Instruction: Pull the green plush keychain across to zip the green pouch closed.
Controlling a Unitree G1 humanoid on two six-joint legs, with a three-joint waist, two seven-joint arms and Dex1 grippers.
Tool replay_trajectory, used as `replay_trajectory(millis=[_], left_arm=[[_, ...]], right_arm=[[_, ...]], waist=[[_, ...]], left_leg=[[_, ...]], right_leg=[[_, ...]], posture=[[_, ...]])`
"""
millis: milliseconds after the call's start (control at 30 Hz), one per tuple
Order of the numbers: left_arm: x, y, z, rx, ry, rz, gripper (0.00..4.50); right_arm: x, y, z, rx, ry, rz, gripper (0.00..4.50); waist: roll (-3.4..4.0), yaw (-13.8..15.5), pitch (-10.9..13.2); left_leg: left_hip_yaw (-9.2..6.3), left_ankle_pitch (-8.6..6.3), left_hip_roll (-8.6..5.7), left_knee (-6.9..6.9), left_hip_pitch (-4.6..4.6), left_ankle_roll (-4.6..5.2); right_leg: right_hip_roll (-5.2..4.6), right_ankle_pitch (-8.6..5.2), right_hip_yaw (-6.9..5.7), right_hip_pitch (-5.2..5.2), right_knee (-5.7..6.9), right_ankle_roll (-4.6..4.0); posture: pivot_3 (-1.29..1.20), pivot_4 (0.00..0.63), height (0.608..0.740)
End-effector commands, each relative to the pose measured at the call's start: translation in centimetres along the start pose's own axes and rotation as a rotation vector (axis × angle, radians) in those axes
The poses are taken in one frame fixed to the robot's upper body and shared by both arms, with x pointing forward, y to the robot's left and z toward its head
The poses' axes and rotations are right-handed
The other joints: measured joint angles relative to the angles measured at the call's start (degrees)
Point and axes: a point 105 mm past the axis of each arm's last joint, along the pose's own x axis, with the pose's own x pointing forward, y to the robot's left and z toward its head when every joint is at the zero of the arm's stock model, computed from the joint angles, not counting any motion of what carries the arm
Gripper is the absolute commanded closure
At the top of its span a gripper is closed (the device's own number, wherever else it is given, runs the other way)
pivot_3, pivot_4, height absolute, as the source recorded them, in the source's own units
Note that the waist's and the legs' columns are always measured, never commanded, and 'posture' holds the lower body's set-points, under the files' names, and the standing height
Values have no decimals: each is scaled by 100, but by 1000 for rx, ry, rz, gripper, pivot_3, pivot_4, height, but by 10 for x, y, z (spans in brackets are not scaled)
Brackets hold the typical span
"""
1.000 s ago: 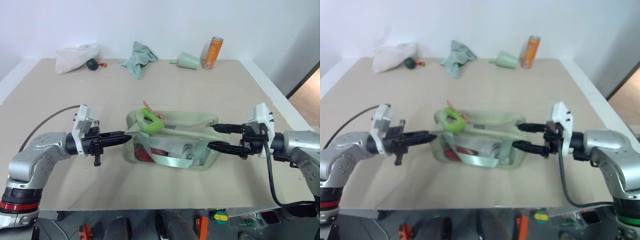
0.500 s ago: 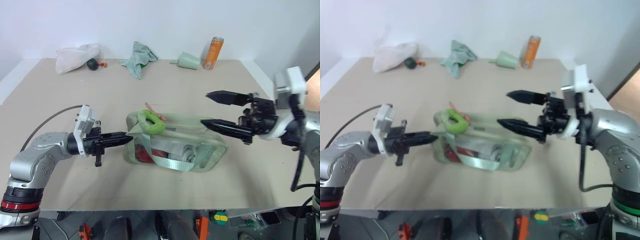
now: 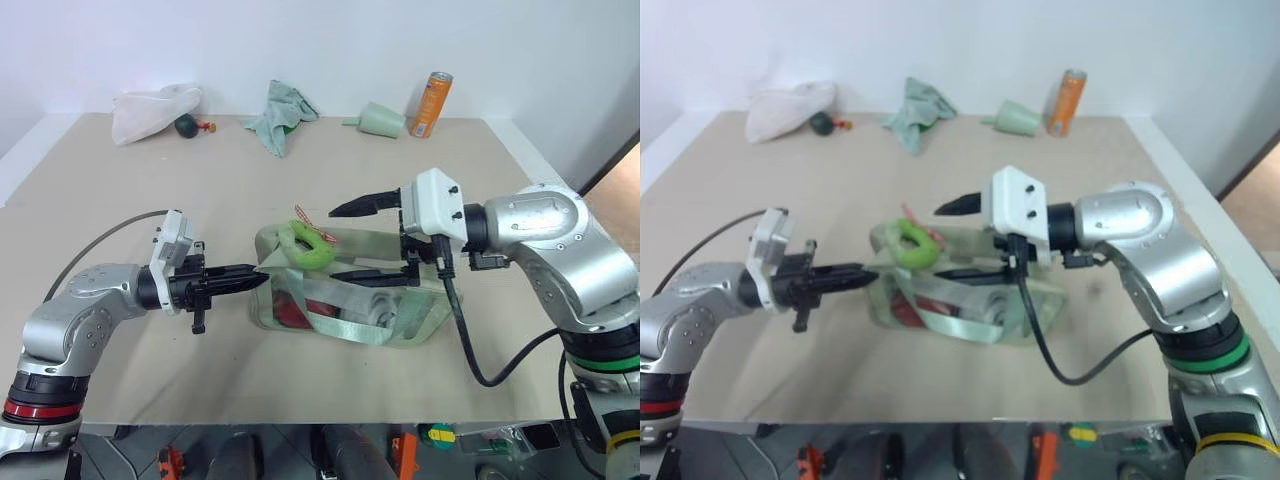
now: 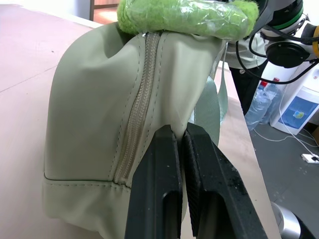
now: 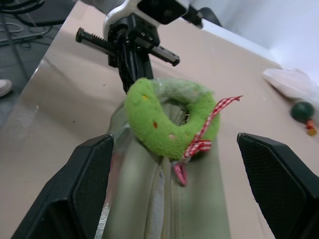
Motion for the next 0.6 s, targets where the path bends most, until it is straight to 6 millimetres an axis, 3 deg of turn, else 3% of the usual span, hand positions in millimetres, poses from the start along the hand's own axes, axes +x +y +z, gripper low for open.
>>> replay_trajectory(millis=[33, 433, 600], left_arm=[[2, -3, 2, 21, 7, -10, 4500], [2, -2, 2, 17, 9, -8, 4500], [2, -2, 0, 14, 8, -7, 4500]], right_arm=[[6, -5, 7, -59, -19, 14, 406], [16, -12, 8, -63, -60, 19, 406], [19, -12, 9, -64, -70, 20, 1912]], waist=[[0, 0, 0], [0, 3, 0], [0, 3, 0]], left_leg=[[-2, 0, 0, 0, 0, 0], [-6, 0, 1, 1, 0, 0], [-7, 0, 1, 1, 0, 0]], right_leg=[[0, 0, -1, 0, 0, 0], [1, 0, -5, 1, 2, 0], [0, 1, -6, 1, 3, 0]], posture=[[0, 150, 740], [0, 150, 740], [0, 150, 740]])
